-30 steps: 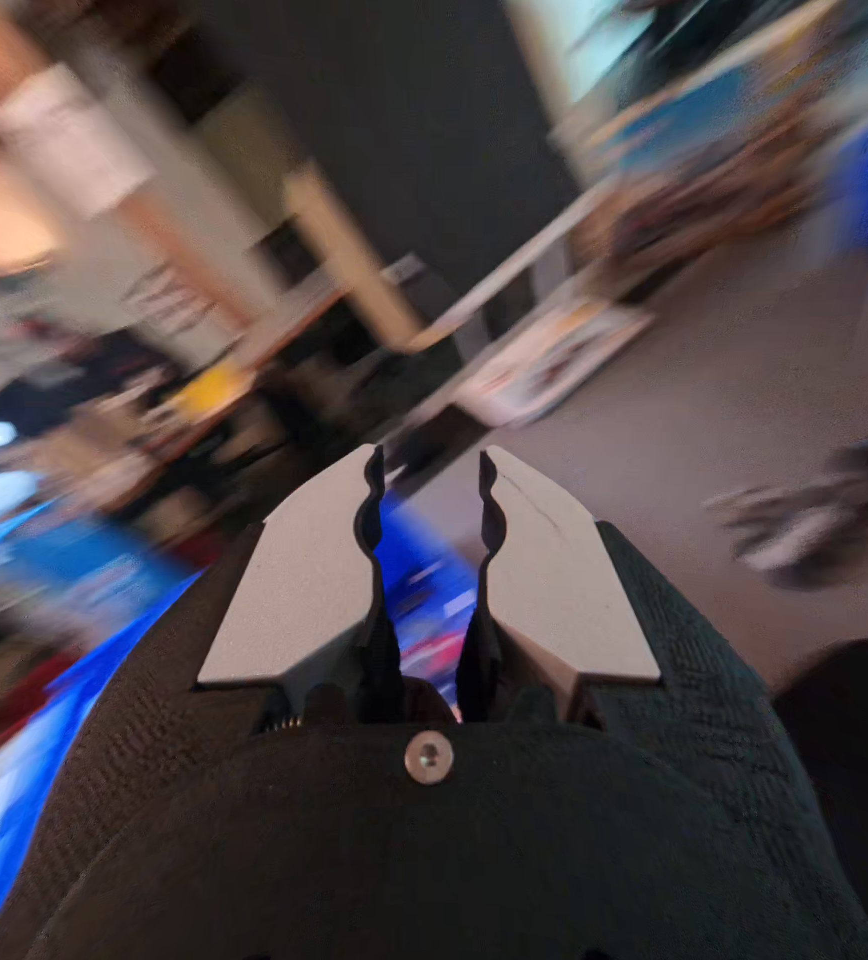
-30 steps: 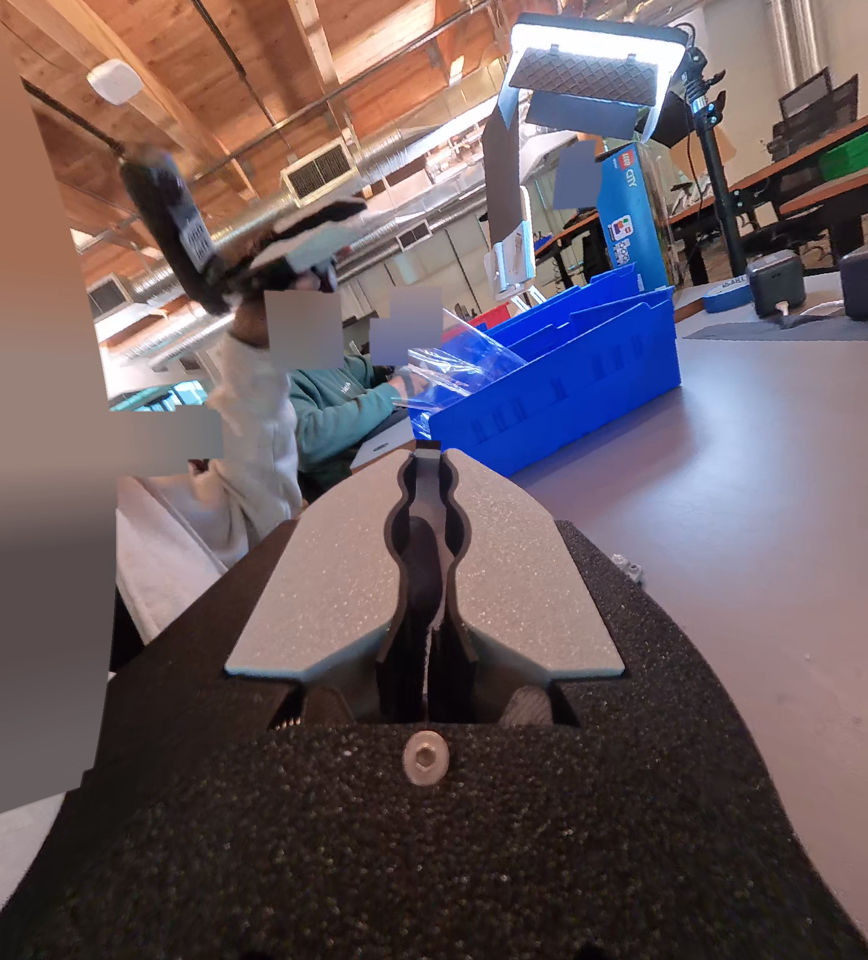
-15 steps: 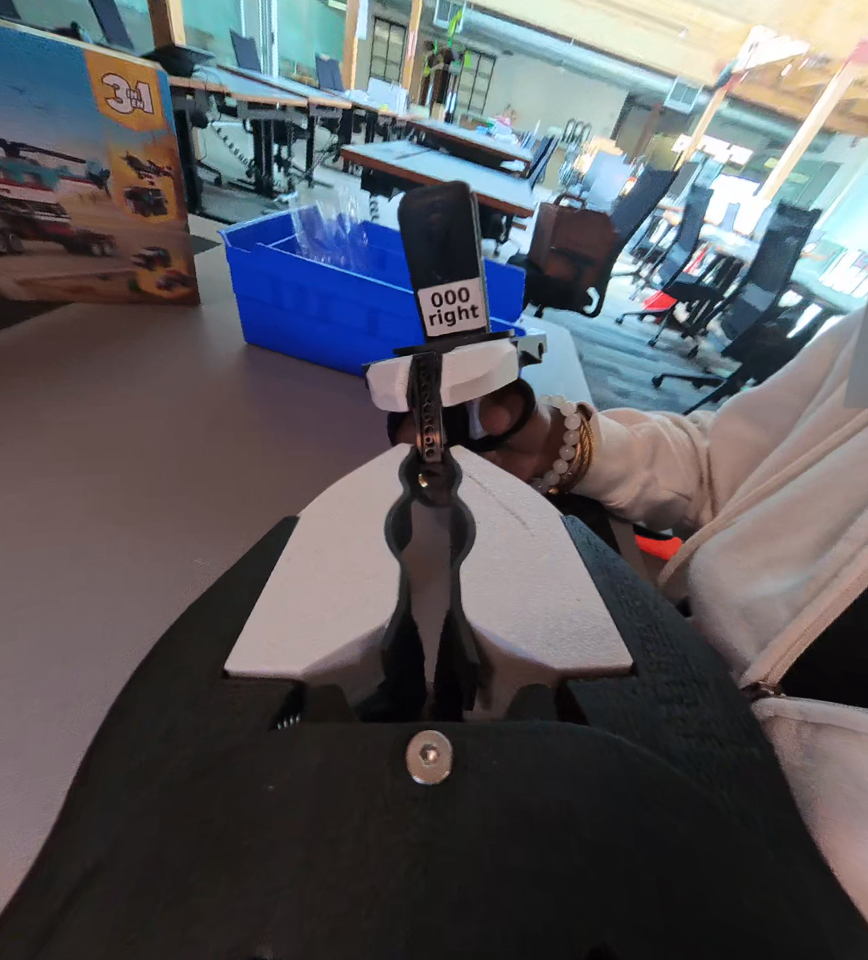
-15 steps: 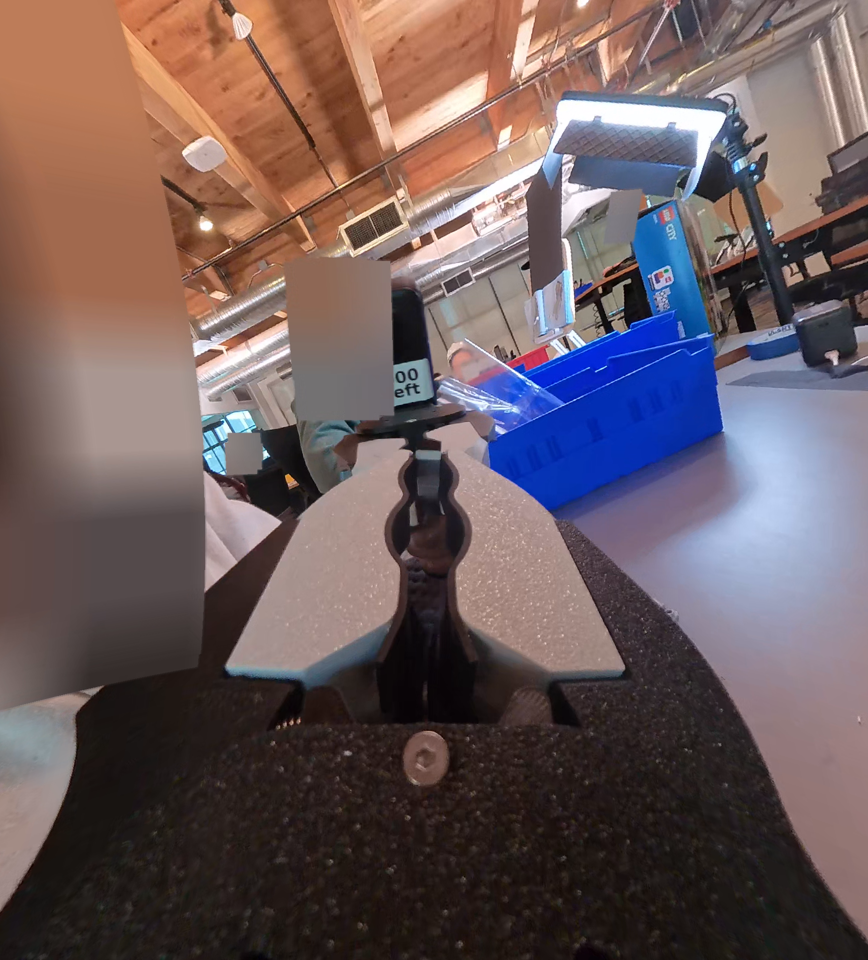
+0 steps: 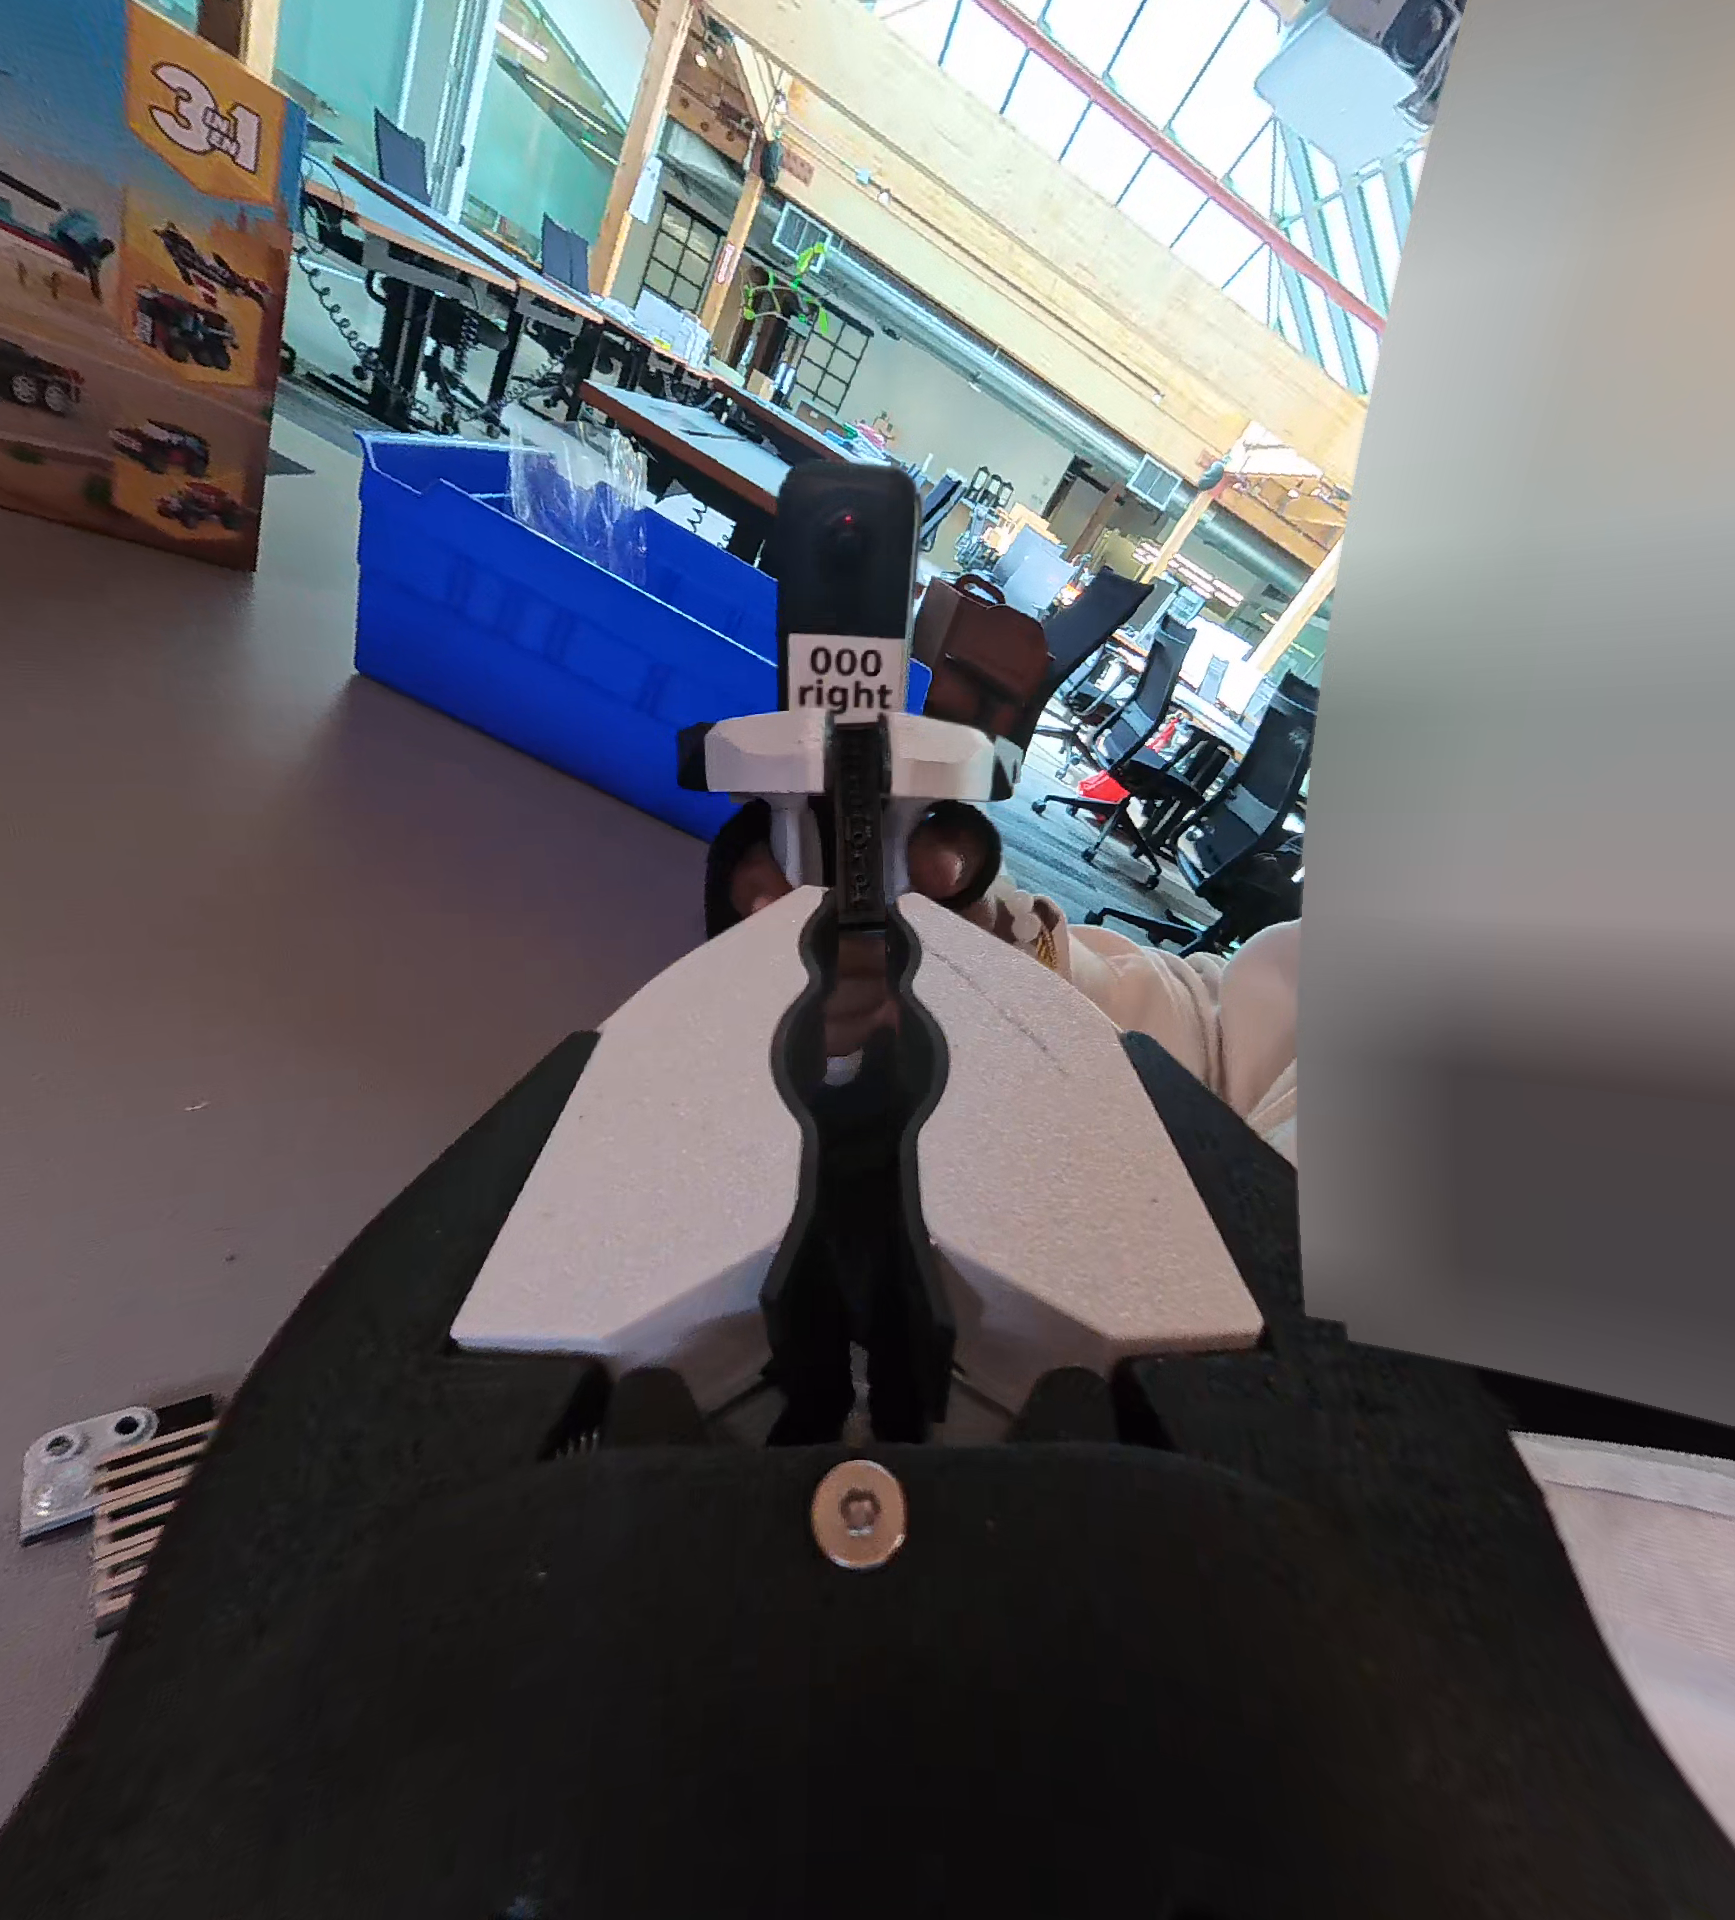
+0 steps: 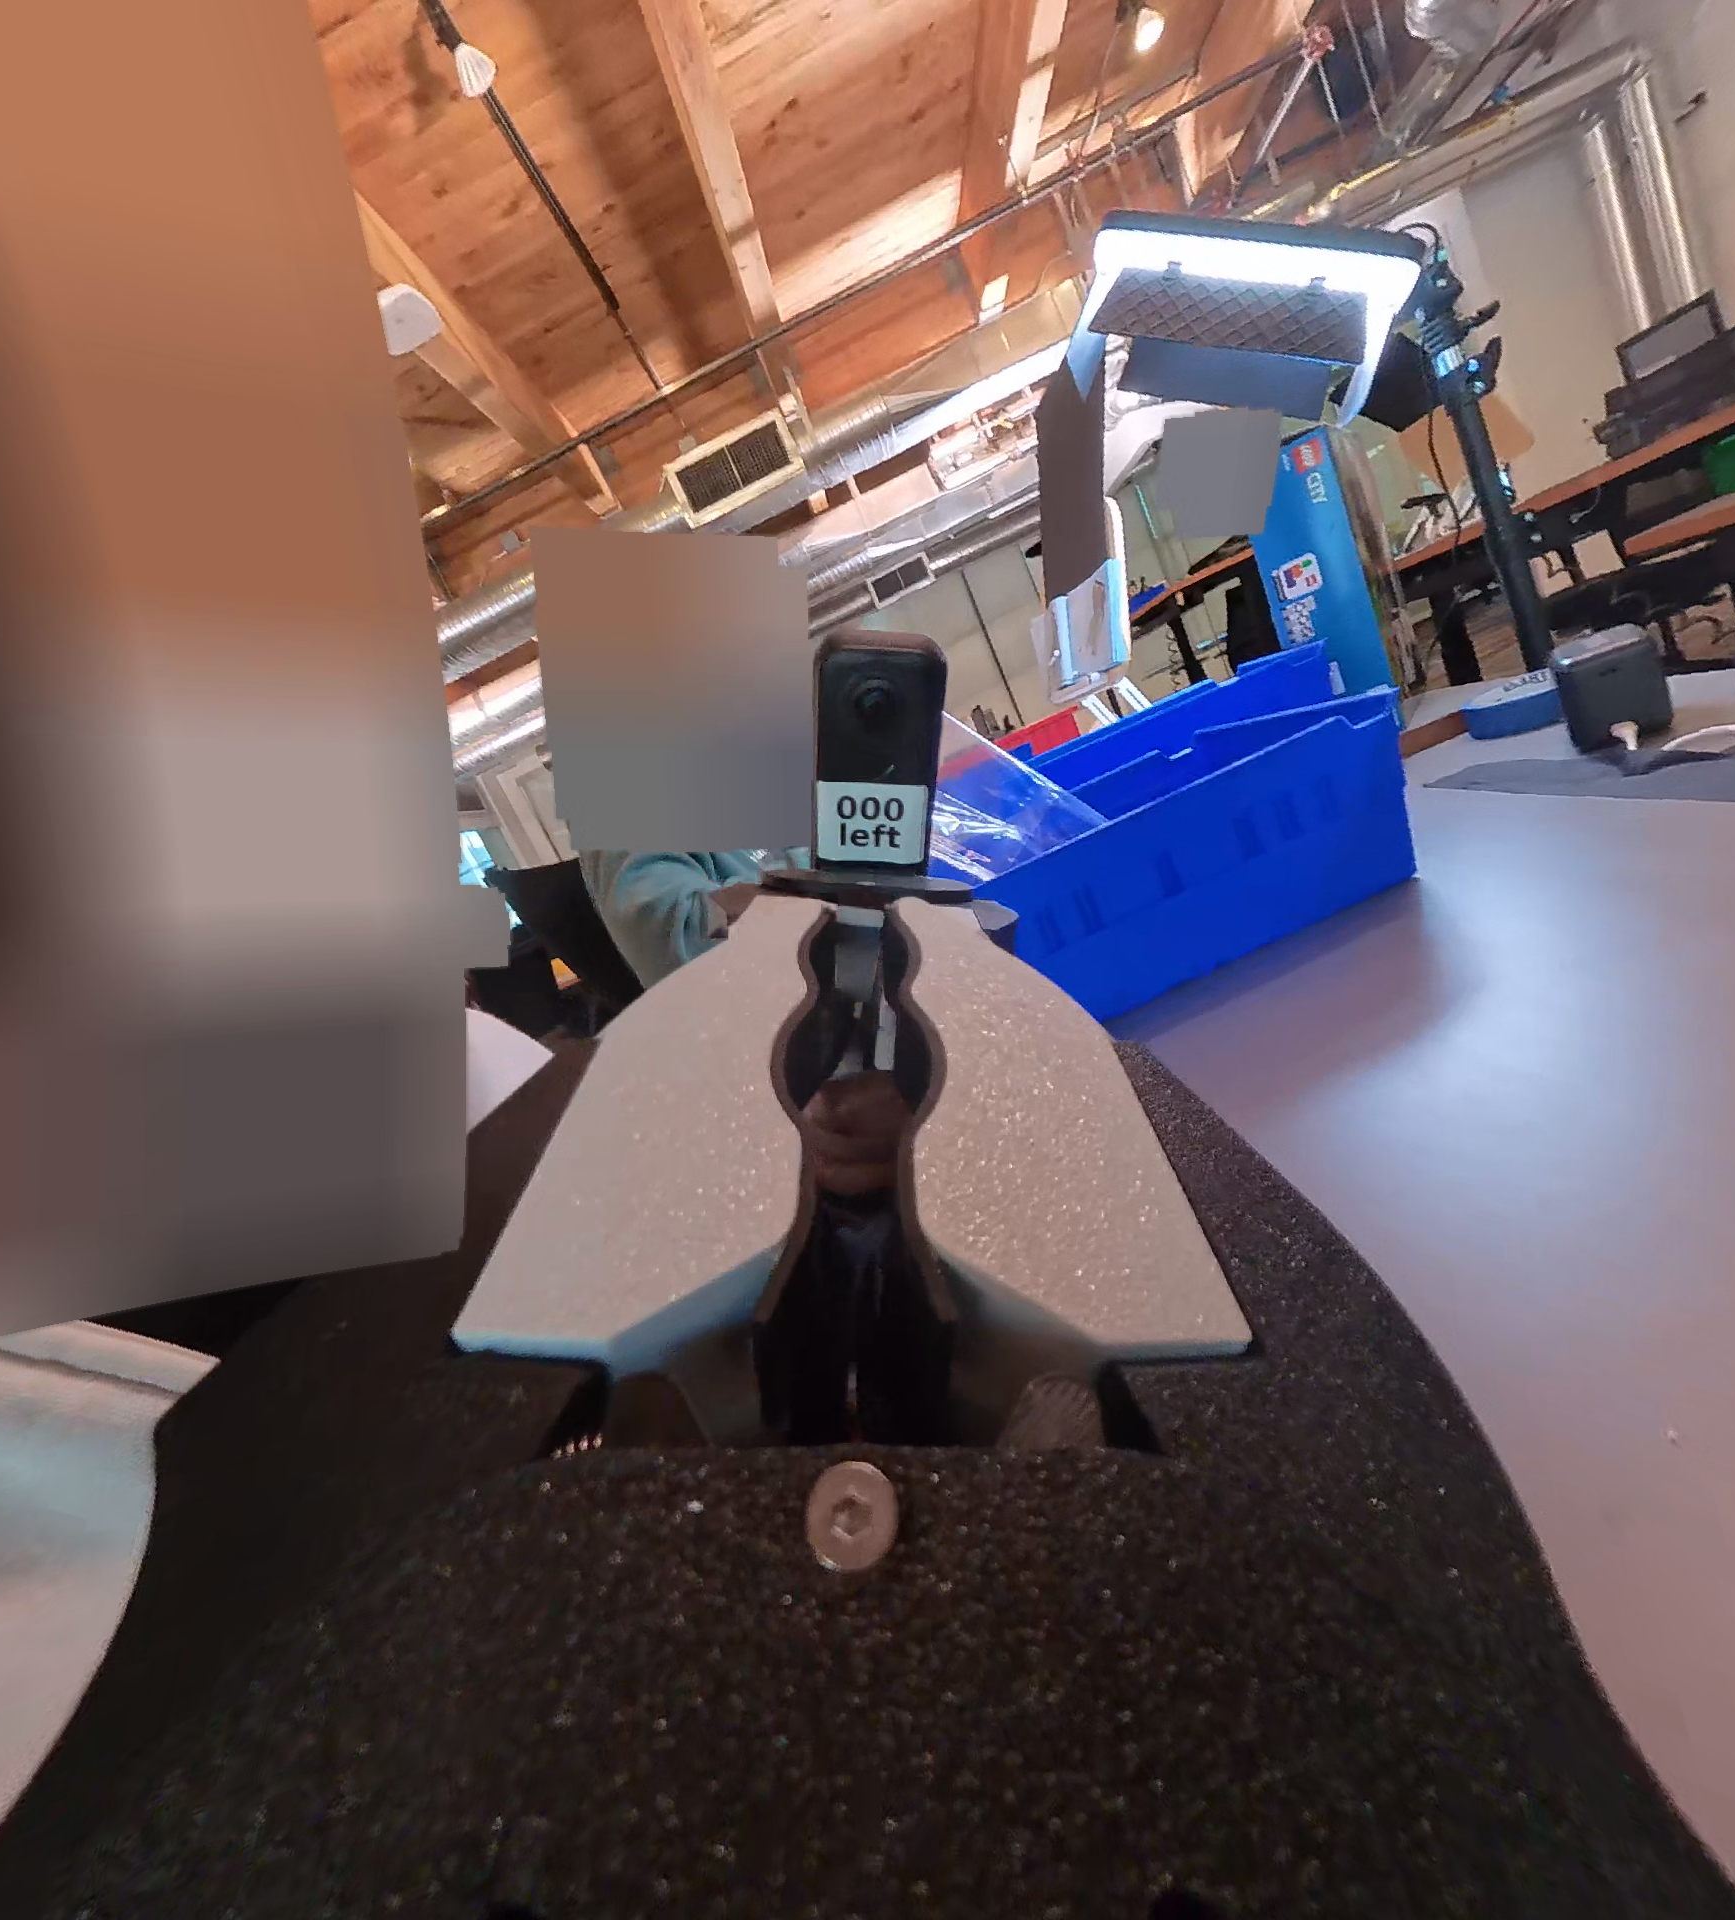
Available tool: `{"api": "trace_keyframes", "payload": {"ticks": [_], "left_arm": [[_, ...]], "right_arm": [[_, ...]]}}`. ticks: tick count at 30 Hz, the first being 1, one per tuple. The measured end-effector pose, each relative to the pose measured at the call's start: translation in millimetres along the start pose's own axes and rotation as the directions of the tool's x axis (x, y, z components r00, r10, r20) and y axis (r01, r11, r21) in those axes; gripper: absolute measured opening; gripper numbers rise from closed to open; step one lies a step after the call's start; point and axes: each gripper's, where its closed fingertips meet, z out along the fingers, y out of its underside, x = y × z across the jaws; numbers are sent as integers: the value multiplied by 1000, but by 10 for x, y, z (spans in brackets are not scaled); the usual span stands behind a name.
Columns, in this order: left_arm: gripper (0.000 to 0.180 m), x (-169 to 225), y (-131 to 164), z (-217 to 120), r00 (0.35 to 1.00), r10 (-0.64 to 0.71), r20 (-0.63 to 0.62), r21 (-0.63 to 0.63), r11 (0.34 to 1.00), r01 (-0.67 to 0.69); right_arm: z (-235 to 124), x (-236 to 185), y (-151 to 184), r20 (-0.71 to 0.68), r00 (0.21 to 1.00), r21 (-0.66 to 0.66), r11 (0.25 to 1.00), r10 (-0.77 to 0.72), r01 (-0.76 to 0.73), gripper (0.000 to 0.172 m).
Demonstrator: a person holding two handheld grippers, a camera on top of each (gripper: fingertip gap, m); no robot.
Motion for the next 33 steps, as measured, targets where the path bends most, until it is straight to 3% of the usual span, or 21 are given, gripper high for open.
{"api": "trace_keyframes", "payload": {"ticks": [1, 4, 7, 15, 21, 25, 29, 33], "left_arm": [[8, -17, 2, -4, 1000, 13, 11, -2, 1000, -13], [22, -33, 24, 1, 999, 44, 24, -21, 999, -44], [8, -3, 72, 17, 997, 71, 11, -47, 996, -70], [8, -16, 49, -15, 998, 69, 15, -35, 997, -68], [7, -43, -10, -46, 998, 60, 31, 12, 998, -60], [7, -57, 34, -69, 993, 101, 53, -34, 994, -99], [8, -183, 197, -101, 960, 247, 128, -180, 958, -223], [8, -377, 393, -134, 881, 423, 211, -380, 866, -324]], "right_arm": [[-1, 7, 11, -7, 1000, -12, 1000, -4, 4, 8], [27, -18, 77, 8, 1000, -53, 999, -2, 2, 7], [60, -24, 150, 10, 1000, -94, 996, 3, -2, 7], [38, -18, 106, 14, 1000, -63, 998, 23, -22, 7], [8, 16, 166, -44, 992, -165, 980, -116, 107, 9], [-9, 31, 246, -69, 968, -277, 937, -241, 214, 7], [-76, 167, 450, -99, 896, -486, 807, -432, 335, 8], [-202, 429, 732, -69, 727, -747, 518, -683, 417, 5]]}}
